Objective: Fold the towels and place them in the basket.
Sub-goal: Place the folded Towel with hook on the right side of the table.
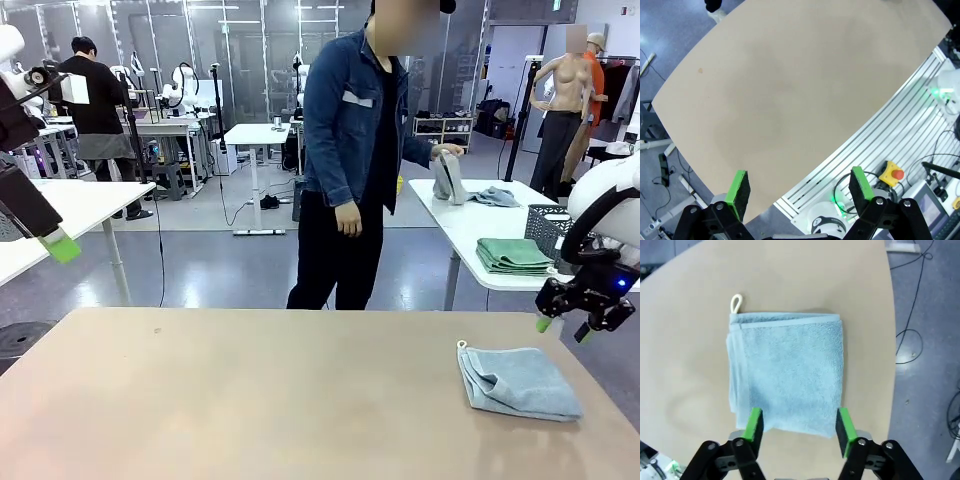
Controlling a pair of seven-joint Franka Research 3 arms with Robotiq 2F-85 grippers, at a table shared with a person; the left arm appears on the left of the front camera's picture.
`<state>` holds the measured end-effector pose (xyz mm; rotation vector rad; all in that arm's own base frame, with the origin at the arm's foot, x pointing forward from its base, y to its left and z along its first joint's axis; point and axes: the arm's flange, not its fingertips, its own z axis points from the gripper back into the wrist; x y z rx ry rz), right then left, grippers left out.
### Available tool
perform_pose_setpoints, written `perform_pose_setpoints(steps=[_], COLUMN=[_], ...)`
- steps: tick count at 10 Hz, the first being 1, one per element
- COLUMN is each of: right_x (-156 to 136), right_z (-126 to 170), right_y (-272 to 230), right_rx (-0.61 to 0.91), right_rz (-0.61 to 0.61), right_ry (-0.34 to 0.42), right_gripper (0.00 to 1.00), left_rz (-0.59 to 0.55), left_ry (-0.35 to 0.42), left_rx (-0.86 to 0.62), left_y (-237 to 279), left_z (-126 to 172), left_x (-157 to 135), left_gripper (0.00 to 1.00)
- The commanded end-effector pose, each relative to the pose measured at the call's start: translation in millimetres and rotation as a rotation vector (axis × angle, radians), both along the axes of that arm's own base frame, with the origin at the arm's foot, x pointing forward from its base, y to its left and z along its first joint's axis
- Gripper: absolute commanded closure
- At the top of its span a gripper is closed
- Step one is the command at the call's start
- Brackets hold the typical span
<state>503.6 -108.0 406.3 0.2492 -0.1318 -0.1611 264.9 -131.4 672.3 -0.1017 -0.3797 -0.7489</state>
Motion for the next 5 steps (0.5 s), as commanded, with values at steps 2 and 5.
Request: perform_pose_setpoints(steps=[2, 5], right_x=[-10, -5], right_z=[0, 7], right_y=[28, 10], right_rx=[-0.045, -0.018], right_rz=[0.013, 0.021], right_ry=[0.015, -0.005], right_gripper=[0.02, 0.02], left_rz=[-0.018, -0.018], left_ry=[0.003, 0.003], left_rx=[0.007, 0.007], left_y=[1, 1], left_z=[0, 0], left_x=[-1, -1], left_gripper=[0.00, 0.00])
